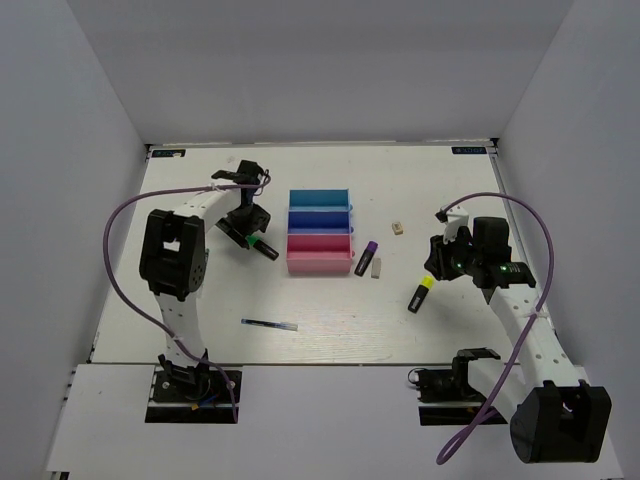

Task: Sort the stationery into containers
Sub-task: Pick up the pen from the center of the board.

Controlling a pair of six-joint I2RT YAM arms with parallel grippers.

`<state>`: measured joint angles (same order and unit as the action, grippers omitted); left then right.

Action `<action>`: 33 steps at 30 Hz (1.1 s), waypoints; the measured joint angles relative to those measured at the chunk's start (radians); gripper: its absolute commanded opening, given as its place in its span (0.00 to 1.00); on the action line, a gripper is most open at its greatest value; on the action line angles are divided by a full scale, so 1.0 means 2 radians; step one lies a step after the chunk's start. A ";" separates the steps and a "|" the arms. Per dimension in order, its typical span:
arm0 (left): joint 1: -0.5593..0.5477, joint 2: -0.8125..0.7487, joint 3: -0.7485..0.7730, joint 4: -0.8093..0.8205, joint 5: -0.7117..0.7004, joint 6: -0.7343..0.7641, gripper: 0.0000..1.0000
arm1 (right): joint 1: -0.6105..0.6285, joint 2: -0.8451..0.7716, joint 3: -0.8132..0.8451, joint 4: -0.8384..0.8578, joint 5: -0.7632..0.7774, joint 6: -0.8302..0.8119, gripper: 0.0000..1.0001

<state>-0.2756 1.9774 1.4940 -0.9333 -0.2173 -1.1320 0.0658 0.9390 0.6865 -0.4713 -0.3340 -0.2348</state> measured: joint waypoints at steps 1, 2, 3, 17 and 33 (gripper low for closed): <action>0.000 0.006 0.002 -0.003 0.002 -0.003 0.73 | 0.000 0.000 0.000 0.000 0.001 0.000 0.37; 0.000 0.009 0.002 -0.005 0.004 -0.005 0.73 | 0.000 0.000 0.000 0.000 0.002 0.000 0.37; 0.000 0.012 0.002 -0.008 0.008 -0.008 0.73 | 0.000 0.000 0.000 0.000 0.004 0.000 0.37; -0.005 0.041 0.003 -0.018 0.015 -0.030 0.33 | 0.000 0.000 0.000 0.001 0.013 0.006 0.40; -0.017 -0.088 -0.057 0.027 -0.027 0.044 0.00 | 0.000 0.000 0.000 0.001 0.012 0.009 0.61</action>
<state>-0.3099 1.8023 1.3804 -0.8799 -0.2703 -1.0431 0.0658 0.9390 0.6865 -0.4690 -0.3092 -0.2176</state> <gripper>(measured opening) 0.407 0.613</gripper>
